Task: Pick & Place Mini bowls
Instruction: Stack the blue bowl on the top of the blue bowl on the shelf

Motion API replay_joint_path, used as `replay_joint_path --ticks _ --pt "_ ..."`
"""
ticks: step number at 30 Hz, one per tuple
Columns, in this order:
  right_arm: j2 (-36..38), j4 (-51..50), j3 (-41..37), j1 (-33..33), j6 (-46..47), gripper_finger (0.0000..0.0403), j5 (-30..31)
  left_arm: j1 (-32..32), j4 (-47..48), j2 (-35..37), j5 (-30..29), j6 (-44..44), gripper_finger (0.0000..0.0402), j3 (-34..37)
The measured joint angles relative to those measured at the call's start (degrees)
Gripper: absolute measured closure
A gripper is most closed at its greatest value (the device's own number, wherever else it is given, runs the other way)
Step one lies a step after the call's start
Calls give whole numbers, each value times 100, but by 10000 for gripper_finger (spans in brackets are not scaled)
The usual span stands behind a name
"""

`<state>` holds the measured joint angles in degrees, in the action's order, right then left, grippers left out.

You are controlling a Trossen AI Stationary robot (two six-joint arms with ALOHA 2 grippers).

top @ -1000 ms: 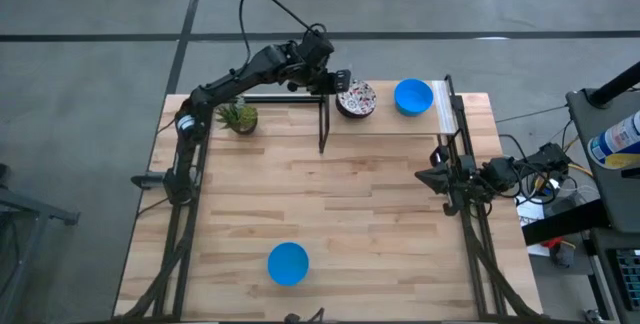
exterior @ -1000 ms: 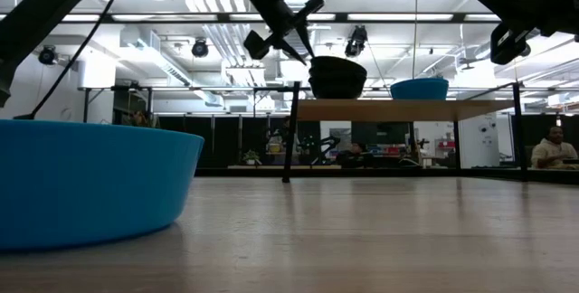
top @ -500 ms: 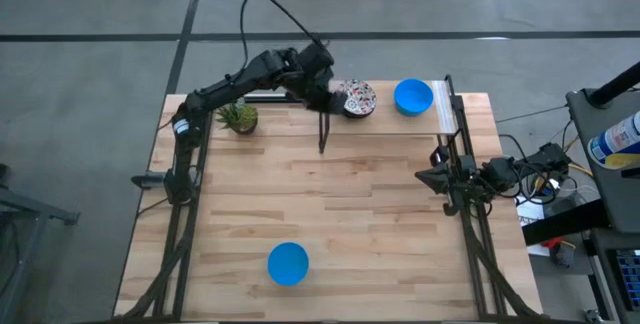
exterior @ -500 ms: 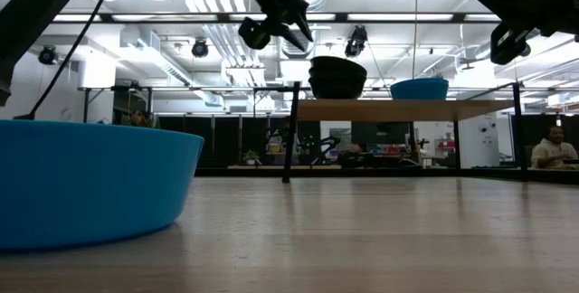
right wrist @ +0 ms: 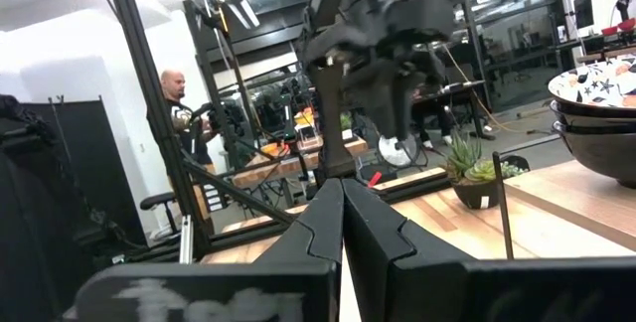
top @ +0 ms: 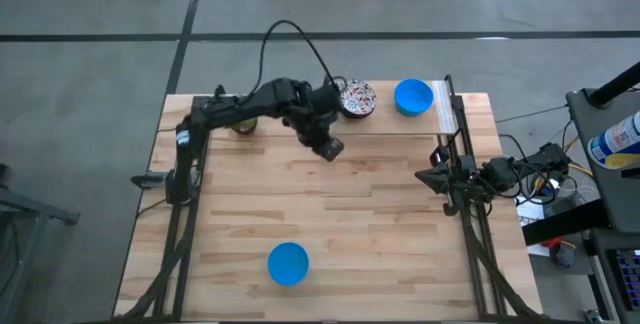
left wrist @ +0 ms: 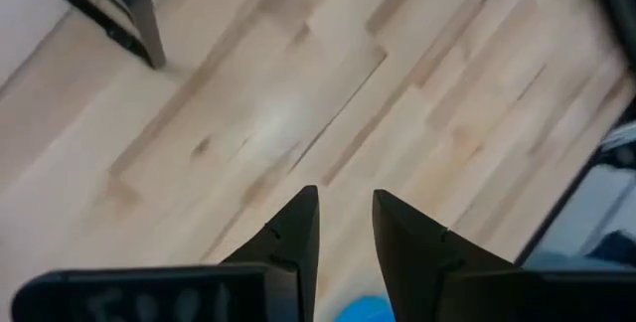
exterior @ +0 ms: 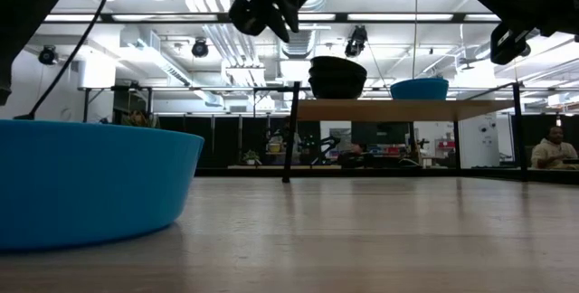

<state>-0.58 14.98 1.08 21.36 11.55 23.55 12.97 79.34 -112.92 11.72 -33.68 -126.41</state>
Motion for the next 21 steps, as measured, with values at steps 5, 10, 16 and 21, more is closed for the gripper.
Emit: replay_joint_path --ticks 5,10,16,21 --pt "0 0 0 -1 -180 394 0 -443 291 0 -481 47 312 2" --pt "0 2 0 0 -287 394 0 -827 253 0 -656 -93 312 4" --pt "0 128 0 -2 764 394 0 -1202 -607 25 -585 -173 312 11" --pt "7 299 0 0 2692 394 91 -1356 -1663 72 -483 -43 312 11"
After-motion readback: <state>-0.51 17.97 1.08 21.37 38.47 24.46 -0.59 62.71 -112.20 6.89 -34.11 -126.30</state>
